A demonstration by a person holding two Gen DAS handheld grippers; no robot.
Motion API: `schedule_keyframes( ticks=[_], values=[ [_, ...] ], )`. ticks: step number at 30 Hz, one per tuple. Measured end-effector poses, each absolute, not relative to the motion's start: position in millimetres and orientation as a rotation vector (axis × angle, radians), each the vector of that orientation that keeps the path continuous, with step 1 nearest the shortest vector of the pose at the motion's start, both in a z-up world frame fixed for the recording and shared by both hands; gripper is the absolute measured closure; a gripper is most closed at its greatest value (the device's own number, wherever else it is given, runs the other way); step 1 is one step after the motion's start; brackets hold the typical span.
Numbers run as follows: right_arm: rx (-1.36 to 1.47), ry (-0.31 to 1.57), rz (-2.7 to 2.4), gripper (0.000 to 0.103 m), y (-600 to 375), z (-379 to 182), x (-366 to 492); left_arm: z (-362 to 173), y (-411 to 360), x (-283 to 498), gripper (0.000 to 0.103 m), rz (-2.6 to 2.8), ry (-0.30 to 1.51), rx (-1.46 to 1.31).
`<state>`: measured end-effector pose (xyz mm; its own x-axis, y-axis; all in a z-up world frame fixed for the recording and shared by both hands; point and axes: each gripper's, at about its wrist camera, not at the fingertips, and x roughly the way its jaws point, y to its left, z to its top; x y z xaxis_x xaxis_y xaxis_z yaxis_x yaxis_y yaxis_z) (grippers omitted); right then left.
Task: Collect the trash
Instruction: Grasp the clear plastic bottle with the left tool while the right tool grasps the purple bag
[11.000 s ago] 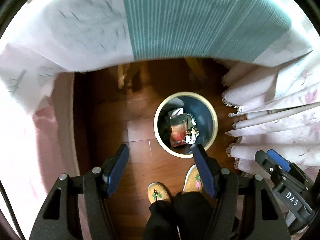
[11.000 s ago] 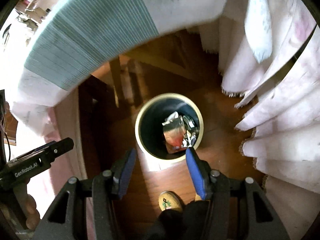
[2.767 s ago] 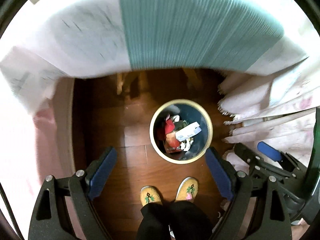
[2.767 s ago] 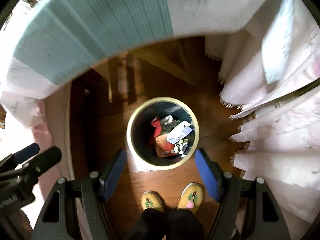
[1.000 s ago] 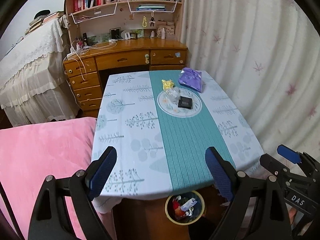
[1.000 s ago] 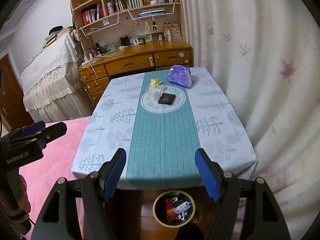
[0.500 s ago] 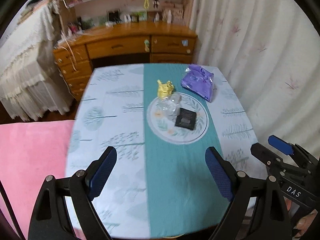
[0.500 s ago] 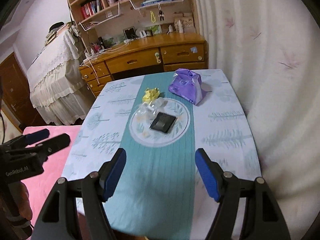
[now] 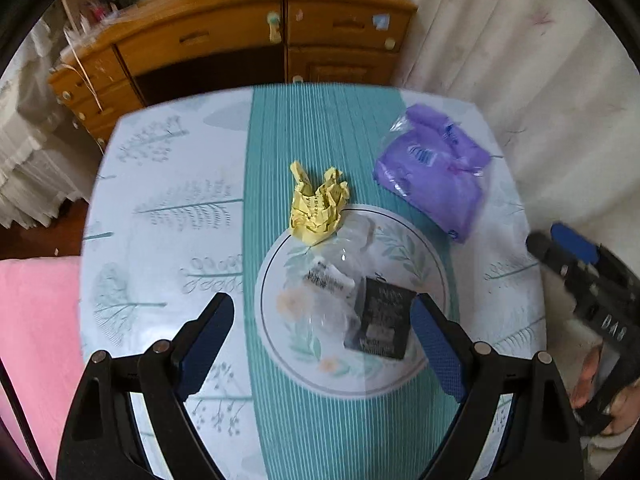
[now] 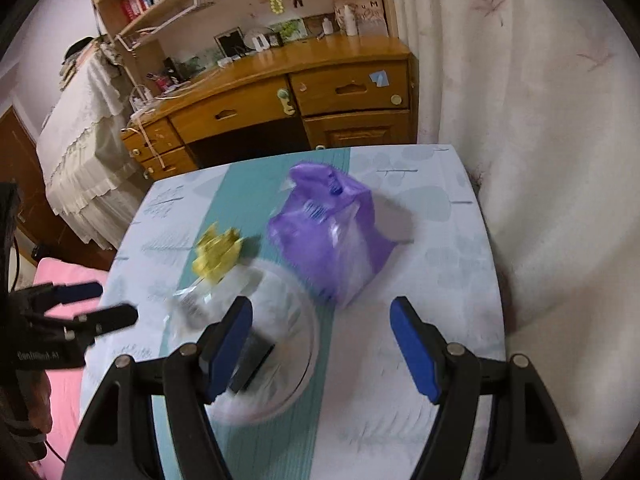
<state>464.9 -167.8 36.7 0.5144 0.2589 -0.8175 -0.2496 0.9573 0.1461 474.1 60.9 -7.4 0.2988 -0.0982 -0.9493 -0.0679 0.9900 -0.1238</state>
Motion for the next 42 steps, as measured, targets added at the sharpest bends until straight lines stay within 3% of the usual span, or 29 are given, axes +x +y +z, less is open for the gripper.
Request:
schedule_keyframes(
  ticks=[8, 17, 20, 22, 24, 28, 30, 42],
  values=[
    [0.016, 1.039, 0.314, 0.031, -161.5, 0.0, 533.1, -63.4, 76.3, 512.5, 0.014, -0.039, 1.397, -0.271],
    [0.023, 1.099, 0.356, 0.031, -150.5, -33.2, 563.1, -89.7, 76.5, 522.8, 0.015, -0.129, 1.458, -0.319],
    [0.023, 1.118, 0.381, 0.032, -149.1, -41.2, 561.8, -95.9, 71.9, 523.1, 0.027, -0.156, 1.485, -0.316],
    [0.017, 1.12, 0.387, 0.044, -149.3, -45.4, 558.1, -103.5, 69.4, 522.1, 0.042, -0.159, 1.515, -0.316],
    [0.02, 1.137, 0.389, 0.07, -151.1, -50.4, 554.8, -107.5, 64.9, 521.6, 0.053, -0.172, 1.539, -0.331],
    [0.034, 1.126, 0.399, 0.078, -155.3, -48.9, 545.0, -108.8, 56.2, 516.5, 0.059, -0.176, 1.533, -0.341],
    [0.047, 1.114, 0.403, 0.094, -157.8, -45.1, 539.4, -105.9, 52.7, 511.9, 0.064, -0.167, 1.517, -0.351],
    [0.133, 1.01, 0.423, 0.099, -164.4, -0.8, 476.3, -36.3, 49.4, 450.6, 0.064, -0.016, 1.283, -0.378]
  ],
)
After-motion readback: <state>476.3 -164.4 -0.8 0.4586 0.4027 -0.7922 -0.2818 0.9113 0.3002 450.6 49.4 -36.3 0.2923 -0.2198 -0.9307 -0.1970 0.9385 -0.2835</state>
